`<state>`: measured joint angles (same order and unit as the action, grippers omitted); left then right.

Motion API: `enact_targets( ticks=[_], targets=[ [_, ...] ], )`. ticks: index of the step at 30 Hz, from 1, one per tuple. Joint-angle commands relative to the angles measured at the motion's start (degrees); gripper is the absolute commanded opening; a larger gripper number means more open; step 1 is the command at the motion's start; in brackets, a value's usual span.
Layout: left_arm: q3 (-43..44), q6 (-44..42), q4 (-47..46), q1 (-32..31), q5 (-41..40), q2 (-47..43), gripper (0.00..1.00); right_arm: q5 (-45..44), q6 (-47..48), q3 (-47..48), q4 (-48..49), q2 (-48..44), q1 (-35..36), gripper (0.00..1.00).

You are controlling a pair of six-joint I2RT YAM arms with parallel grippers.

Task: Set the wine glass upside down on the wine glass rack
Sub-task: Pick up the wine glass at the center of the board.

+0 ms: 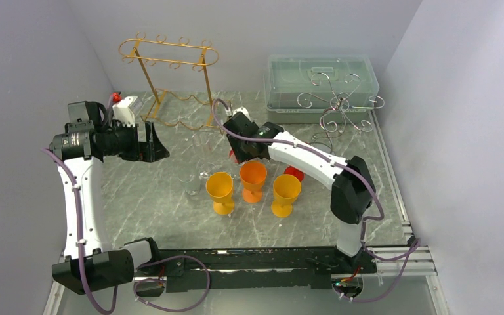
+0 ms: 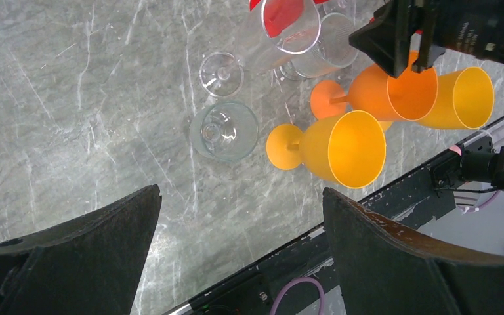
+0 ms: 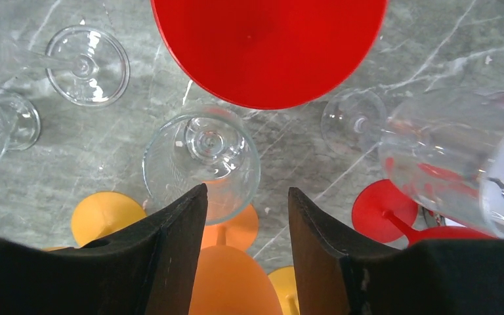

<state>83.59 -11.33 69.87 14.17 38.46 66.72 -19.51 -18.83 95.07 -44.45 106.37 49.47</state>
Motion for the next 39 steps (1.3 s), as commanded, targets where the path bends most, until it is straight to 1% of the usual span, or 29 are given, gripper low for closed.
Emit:
enact_targets(
  ticks=[1, 5, 12, 17, 19, 25, 27, 31, 35, 39],
  targets=[
    [1.18, -1.33, 1.08, -0.11, 2.18, -0.63, 0.99, 0.98, 0.26, -3.02, 4.5, 1.06, 0.11, 0.51],
    [1.23, -1.32, 1.13, -0.12, 3.05, -0.87, 0.99, 1.81, 0.03, -5.47, 6.96, 2.08, -1.05, 0.5],
    [1.27, -2.1, 2.11, -0.2, 4.45, -1.25, 0.99, 3.79, -0.99, -6.38, 10.2, 4.3, -2.28, 0.5],
    [1.13, -2.76, 2.5, -0.12, 4.75, -1.81, 0.99, 5.29, -1.97, -6.03, 10.67, 3.32, -2.27, 0.49],
    [1.29, -3.12, 2.86, -0.12, 4.65, -1.85, 0.99, 5.52, -2.0, -5.25, 10.0, 1.98, -2.28, 0.5],
    [1.27, -3.61, 3.02, -0.14, 4.72, -2.52, 0.99, 5.08, -1.1, -2.98, 7.79, -2.98, -2.27, 0.58],
    [1.07, -3.61, 2.96, -0.11, 4.9, -2.77, 0.99, 5.18, -0.83, -2.04, 6.95, -3.7, -2.28, 0.6],
    [0.71, -3.74, 2.9, -0.11, 5.01, -2.82, 0.99, 5.42, -0.27, 0.92, 4.55, -4.13, -2.28, 0.66],
    [0.37, -3.74, 2.85, -0.11, 5.2, -2.91, 0.99, 4.45, 0.81, 3.58, 3.41, -3.38, -2.54, 0.67],
    [0.63, -3.65, 2.81, -0.13, 5.62, -2.89, 0.99, 4.21, 1.32, 4.83, 3.08, -0.47, -3.47, 0.62]
  ],
)
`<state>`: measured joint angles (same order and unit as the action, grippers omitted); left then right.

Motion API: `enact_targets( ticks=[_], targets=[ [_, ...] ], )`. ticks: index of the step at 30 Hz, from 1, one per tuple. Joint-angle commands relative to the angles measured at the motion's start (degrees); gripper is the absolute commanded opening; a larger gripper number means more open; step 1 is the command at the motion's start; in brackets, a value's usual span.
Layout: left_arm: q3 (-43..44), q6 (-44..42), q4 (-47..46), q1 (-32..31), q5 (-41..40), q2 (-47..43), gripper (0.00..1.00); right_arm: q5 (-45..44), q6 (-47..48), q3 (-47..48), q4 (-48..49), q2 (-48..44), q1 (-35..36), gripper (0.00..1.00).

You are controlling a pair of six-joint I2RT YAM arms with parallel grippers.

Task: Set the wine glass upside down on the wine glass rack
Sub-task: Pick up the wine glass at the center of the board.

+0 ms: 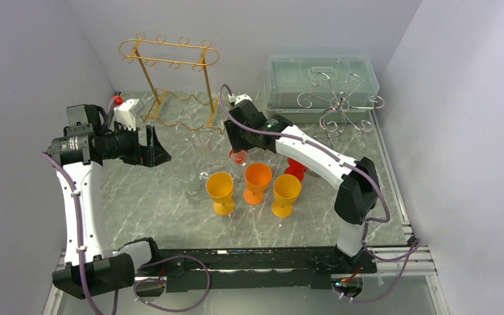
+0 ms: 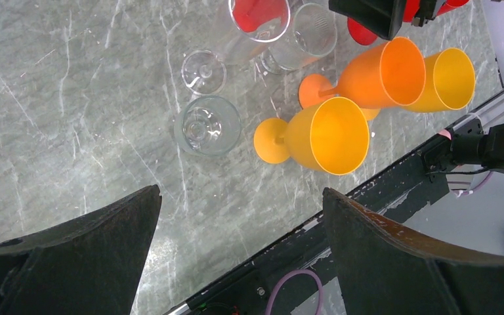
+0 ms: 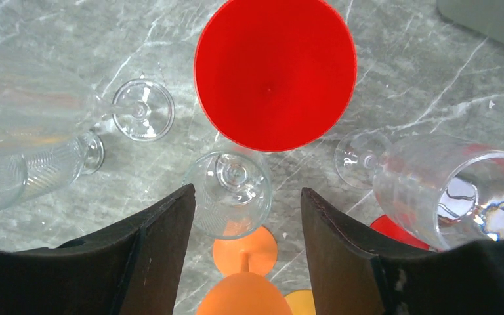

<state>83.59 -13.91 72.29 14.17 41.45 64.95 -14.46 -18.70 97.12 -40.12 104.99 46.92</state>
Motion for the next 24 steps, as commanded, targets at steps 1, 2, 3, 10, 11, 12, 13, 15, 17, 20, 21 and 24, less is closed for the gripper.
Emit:
enact_targets(
  ticks=[1, 2, 3, 10, 11, 12, 13, 15, 17, 20, 21, 24],
  targets=[
    [0.8, -1.1, 0.46, -0.13, 2.73, -1.14, 0.99, -0.83, 1.25, 2.65, -1.01, 1.58, -1.28, 0.62],
    [0.78, -1.12, 0.56, -0.14, 2.68, -1.22, 0.99, -0.9, 1.25, 2.43, -0.79, 2.11, -1.54, 0.61],
    [0.79, -1.16, 0.58, -0.19, 2.69, -1.23, 0.99, -0.95, 1.26, 2.18, -0.53, 2.63, -1.82, 0.61],
    [0.85, -1.86, 1.02, -0.11, 2.58, -1.67, 0.99, -0.81, 1.64, 0.17, 1.56, 5.43, -2.44, 0.58],
    [0.91, -1.9, 1.09, -0.11, 2.54, -1.67, 0.99, -0.68, 1.53, -0.01, 1.76, 5.81, -2.44, 0.58],
    [0.95, -1.97, 1.15, -0.12, 2.55, -1.71, 0.99, -0.66, 1.23, -0.12, 1.96, 6.22, -2.44, 0.58],
    [1.02, -1.99, 1.22, -0.11, 2.62, -1.75, 0.99, -0.64, 1.02, -0.45, 2.3, 6.54, -2.44, 0.58],
    [1.13, -2.08, 1.39, -0.11, 2.79, -1.8, 0.99, -0.57, 0.72, -1.2, 3.0, 7.07, -2.49, 0.57],
    [1.14, -2.21, 1.49, -0.16, 2.9, -1.86, 0.99, -0.51, 0.53, -2.14, 3.71, 7.52, -2.53, 0.56],
    [1.05, -2.43, 1.58, -0.13, 3.08, -2.0, 0.99, -0.13, 0.21, -4.11, 4.76, 7.77, -2.53, 0.54],
    [1.09, -2.5, 1.66, -0.14, 3.13, -2.03, 0.99, 0.13, -0.03, -4.7, 5.08, 7.84, -2.53, 0.53],
    [1.24, -2.76, 1.93, -0.11, 3.07, -2.1, 0.99, 0.65, -0.81, -6.54, 5.64, 7.15, -2.44, 0.51]
  ],
)
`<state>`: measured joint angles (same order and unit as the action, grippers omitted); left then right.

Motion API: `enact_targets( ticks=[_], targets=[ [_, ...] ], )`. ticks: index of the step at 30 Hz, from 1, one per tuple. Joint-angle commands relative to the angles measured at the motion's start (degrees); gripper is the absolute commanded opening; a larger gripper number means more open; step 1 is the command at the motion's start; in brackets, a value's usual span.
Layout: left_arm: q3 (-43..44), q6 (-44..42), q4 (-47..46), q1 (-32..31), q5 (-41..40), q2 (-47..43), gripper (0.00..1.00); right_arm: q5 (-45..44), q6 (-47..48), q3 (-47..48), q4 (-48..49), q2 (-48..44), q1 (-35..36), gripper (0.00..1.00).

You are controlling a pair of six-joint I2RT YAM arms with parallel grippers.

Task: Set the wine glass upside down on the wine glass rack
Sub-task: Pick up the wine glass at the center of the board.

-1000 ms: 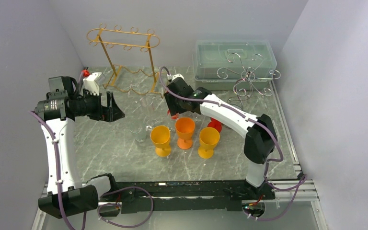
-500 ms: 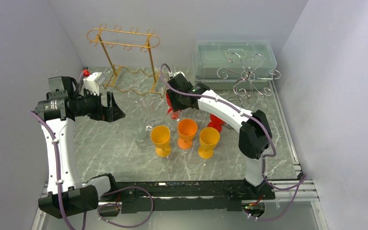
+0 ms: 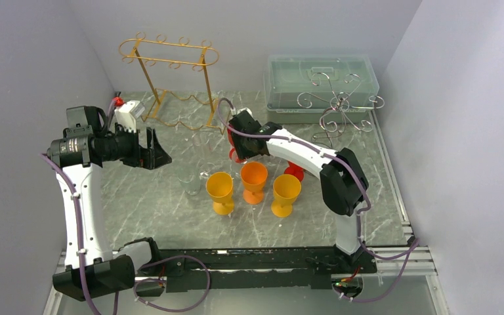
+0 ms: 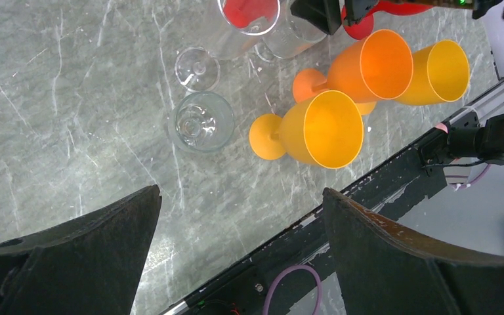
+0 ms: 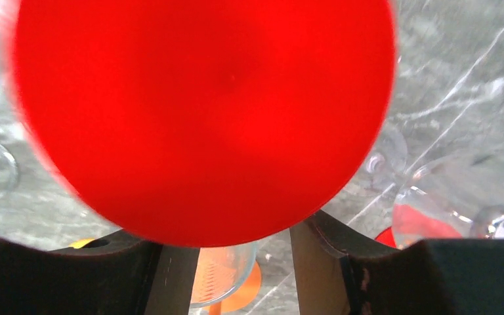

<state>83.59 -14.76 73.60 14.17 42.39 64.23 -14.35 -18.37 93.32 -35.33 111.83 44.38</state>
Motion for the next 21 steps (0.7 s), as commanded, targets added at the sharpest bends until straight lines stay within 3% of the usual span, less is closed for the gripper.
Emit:
enact_targets(
  ticks=[1, 7, 10, 16, 17, 21],
  targets=[
    [1.18, -1.98, 0.66, -0.17, 2.15, -1.43, 0.99, 0.55, -1.29, -3.58, 1.14, -0.29, 0.09, 0.51],
    [0.02, -1.78, -0.02, -0.17, 2.22, -1.74, 0.99, 1.43, -1.67, -7.72, 2.94, -5.3, 0.09, 0.52],
    [0.04, -1.44, -0.27, -0.14, 2.6, -1.55, 0.99, 2.25, -1.71, -8.38, 3.51, -5.68, 0.09, 0.48],
    [0.8, -0.8, -0.04, -0.17, 3.51, -1.22, 0.99, 3.9, -2.45, -7.78, 4.34, -4.36, 0.07, 0.04],
    [1.02, -0.81, 0.26, -0.16, 3.63, -1.13, 0.99, 3.69, -2.46, -7.34, 4.08, -4.65, 0.14, 0.0],
    [1.68, -0.52, 0.56, -0.12, 4.07, -0.87, 0.99, 2.4, -1.67, -4.08, 2.27, -8.11, 0.17, 0.0]
  ],
)
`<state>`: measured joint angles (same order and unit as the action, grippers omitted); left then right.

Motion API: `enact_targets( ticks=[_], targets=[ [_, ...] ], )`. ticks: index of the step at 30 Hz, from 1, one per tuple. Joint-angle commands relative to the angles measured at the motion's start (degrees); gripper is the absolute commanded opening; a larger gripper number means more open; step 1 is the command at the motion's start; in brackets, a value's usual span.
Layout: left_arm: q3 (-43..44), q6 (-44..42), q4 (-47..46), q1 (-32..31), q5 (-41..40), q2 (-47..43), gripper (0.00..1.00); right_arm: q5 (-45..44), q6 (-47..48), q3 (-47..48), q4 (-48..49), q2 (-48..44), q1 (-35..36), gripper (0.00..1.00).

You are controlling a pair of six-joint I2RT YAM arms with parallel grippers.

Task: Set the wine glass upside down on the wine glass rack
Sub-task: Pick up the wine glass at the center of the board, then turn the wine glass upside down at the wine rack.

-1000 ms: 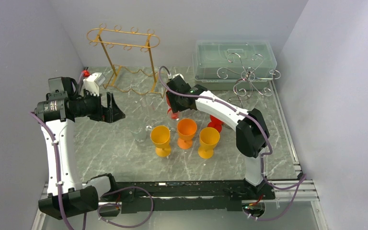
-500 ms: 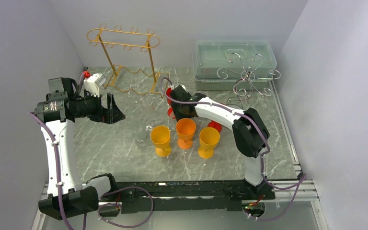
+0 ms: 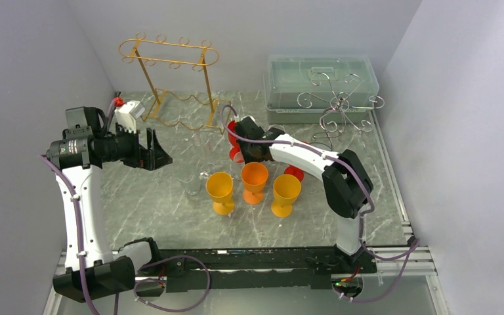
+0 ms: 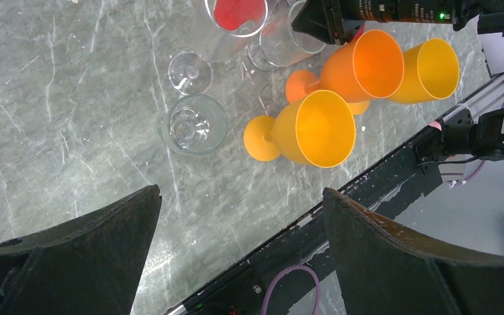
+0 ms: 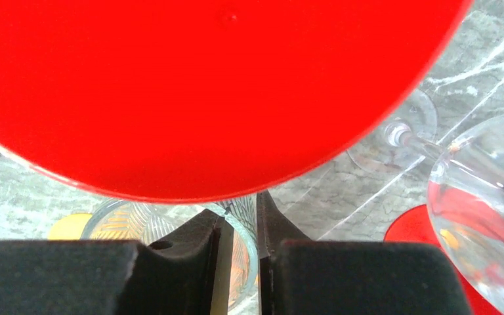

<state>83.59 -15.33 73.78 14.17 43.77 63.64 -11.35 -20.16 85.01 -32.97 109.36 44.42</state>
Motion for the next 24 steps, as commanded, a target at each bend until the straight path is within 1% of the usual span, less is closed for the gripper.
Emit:
enact_targets(
  ticks=[1, 5, 7, 10, 13, 17, 20, 24],
  targets=[
    [1.93, 0.26, 0.54, -0.11, 2.97, -0.19, 0.99, -0.86, 0.39, 5.32, -0.54, -6.89, 0.09, 0.0],
    [2.91, 1.16, 0.61, -0.13, 5.09, 0.58, 0.99, -0.96, 0.98, 10.34, -2.83, -12.87, 0.5, 0.0],
    [2.73, 1.85, -1.22, -0.11, 6.07, -0.08, 0.99, -1.07, 1.17, 12.72, -4.02, -15.71, 1.4, 0.0],
    [2.75, 3.64, -4.08, -0.23, 10.43, -1.49, 0.99, -1.14, 0.9, 15.3, -4.8, -19.98, 3.38, 0.0],
    [4.09, 6.31, -6.17, -0.85, 13.97, -1.08, 0.99, -2.44, 0.13, 16.11, -3.29, -23.78, 6.85, 0.0],
    [6.1, 7.85, -5.98, -4.79, 14.2, 0.33, 0.99, -3.74, -1.49, 17.34, -0.15, -25.36, 11.02, 0.0],
    [5.11, 10.59, -7.81, -8.2, 13.62, -0.18, 0.99, -6.04, -1.62, 18.17, 2.56, -25.03, 14.69, 0.0],
    [3.22, 11.92, -8.65, -9.04, 15.6, -1.15, 0.99, -9.37, -0.77, 20.53, 3.9, -23.41, 18.65, 0.0]
  ],
)
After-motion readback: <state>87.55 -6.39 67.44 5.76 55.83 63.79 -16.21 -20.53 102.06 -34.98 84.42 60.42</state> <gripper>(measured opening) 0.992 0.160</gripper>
